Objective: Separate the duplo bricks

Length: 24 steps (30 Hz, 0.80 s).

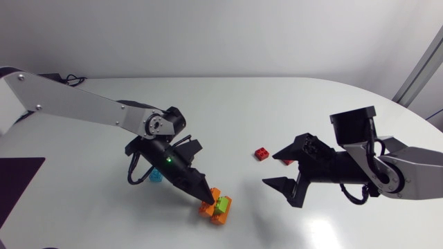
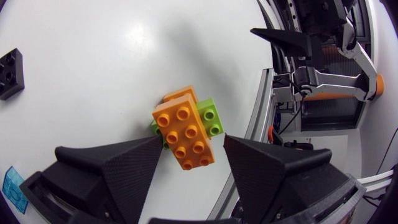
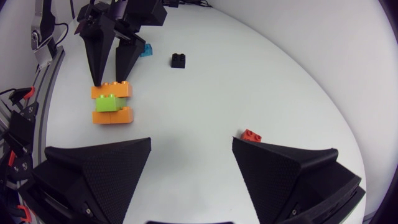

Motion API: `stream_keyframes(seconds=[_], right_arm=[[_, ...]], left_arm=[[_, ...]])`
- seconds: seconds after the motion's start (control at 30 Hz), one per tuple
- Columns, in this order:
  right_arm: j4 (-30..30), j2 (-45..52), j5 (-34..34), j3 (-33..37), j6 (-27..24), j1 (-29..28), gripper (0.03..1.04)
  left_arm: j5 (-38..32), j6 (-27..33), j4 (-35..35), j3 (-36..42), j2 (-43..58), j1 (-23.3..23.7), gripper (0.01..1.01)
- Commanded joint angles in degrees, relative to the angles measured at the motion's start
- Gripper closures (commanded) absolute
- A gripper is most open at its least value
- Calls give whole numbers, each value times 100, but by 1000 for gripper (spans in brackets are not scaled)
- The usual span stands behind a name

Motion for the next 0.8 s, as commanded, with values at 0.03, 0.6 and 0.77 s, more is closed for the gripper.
stream_keyframes(seconds=[0.03, 0.6, 0.77], right_arm=[[67, -72, 6, -180, 96, 5, 123], [128, -142, 6, -277, 157, 31, 123], [163, -142, 6, -277, 184, 40, 123]], left_arm=[[65, -283, 111, -178, 82, -77, 472], [57, -459, 217, -178, 117, -156, 602], [127, -468, 225, -178, 143, -191, 561]])
